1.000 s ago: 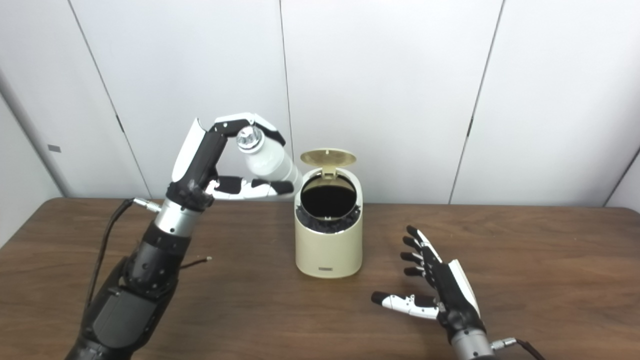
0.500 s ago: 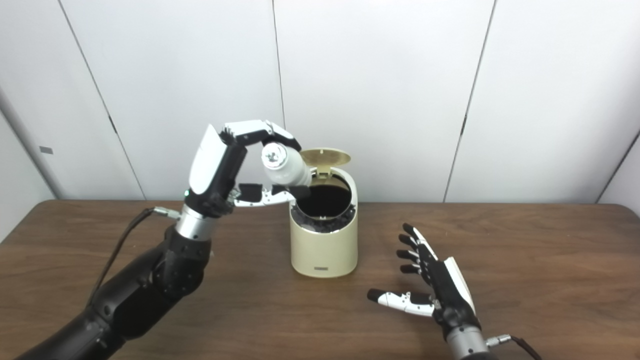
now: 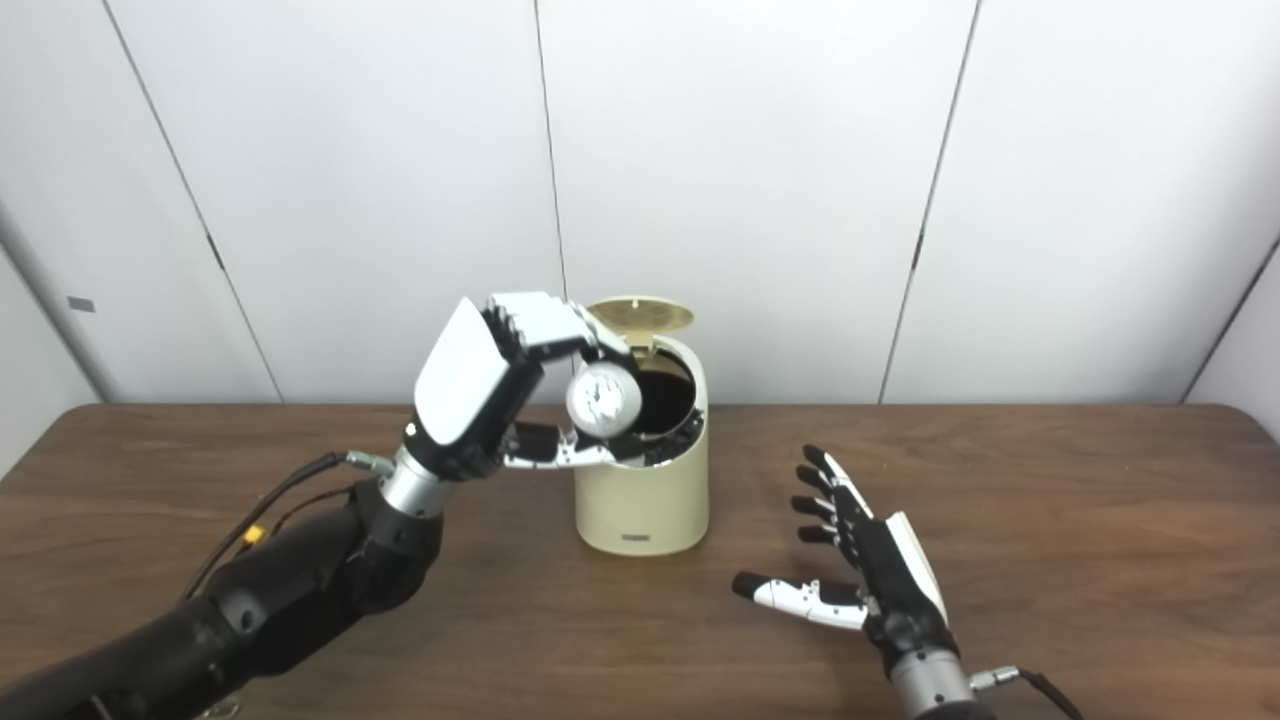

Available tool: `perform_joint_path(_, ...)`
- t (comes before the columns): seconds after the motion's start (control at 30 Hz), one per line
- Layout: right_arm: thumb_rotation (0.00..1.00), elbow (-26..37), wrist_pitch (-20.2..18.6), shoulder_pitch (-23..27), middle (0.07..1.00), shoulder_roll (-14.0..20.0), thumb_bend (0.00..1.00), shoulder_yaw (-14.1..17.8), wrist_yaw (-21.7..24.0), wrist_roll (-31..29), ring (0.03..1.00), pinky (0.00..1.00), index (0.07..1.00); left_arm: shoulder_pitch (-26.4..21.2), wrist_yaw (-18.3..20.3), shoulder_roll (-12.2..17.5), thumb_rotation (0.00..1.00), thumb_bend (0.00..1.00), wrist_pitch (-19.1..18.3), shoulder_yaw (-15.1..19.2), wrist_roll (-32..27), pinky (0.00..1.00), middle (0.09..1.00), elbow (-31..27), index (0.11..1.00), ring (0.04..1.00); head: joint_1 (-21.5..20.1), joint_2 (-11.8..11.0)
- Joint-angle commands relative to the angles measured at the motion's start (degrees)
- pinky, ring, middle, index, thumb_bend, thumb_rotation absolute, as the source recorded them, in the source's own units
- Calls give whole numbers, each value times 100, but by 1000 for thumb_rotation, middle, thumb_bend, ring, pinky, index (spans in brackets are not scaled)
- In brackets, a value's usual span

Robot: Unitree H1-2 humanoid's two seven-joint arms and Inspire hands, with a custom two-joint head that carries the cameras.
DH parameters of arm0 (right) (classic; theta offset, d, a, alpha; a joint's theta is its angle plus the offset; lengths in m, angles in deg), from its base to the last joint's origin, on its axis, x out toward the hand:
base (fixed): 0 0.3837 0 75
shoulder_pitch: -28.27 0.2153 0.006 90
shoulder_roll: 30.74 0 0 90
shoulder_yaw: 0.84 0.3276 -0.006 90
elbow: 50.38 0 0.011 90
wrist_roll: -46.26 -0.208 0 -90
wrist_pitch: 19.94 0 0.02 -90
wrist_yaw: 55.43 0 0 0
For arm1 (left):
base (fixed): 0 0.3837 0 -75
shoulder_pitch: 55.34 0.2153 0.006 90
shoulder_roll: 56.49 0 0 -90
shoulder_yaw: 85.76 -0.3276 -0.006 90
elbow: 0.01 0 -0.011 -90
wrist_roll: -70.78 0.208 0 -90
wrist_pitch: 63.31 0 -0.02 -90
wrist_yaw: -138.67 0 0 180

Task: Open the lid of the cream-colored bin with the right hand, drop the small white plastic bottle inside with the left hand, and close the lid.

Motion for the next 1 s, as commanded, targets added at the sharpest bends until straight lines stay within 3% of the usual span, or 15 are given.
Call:
perform_joint_path(0.0,243,195,252,152,911,20,746,35,-76,-29,839,754,942,-435,-415,76,0,476,61,-76,101,313,515,110,503,424,-5,5)
perform_joint_path(0.17,253,235,204,146,916,20,749,51,-61,-76,841,756,944,-589,-724,1,0,475,61,-427,112,321,504,553,508,429,-11,18)
perform_joint_path(0.53,261,197,277,132,920,58,757,70,-67,-105,838,744,949,-685,-984,-216,0,474,61,-601,158,314,517,1355,507,423,-29,34)
perform_joint_path(0.67,280,143,341,149,915,64,771,84,-67,-139,830,748,944,-672,-883,-252,0,473,61,-609,-96,315,527,1461,502,417,-29,34)
perform_joint_path(0.87,276,163,326,175,915,86,766,66,-54,-113,816,727,940,-550,-204,-234,0,471,61,-566,-1379,304,542,1212,486,434,-40,45)
perform_joint_path(0.97,275,156,319,182,915,96,765,63,-54,-104,811,716,938,-539,-50,-223,0,471,61,-563,-1557,304,542,1137,488,437,-38,46)
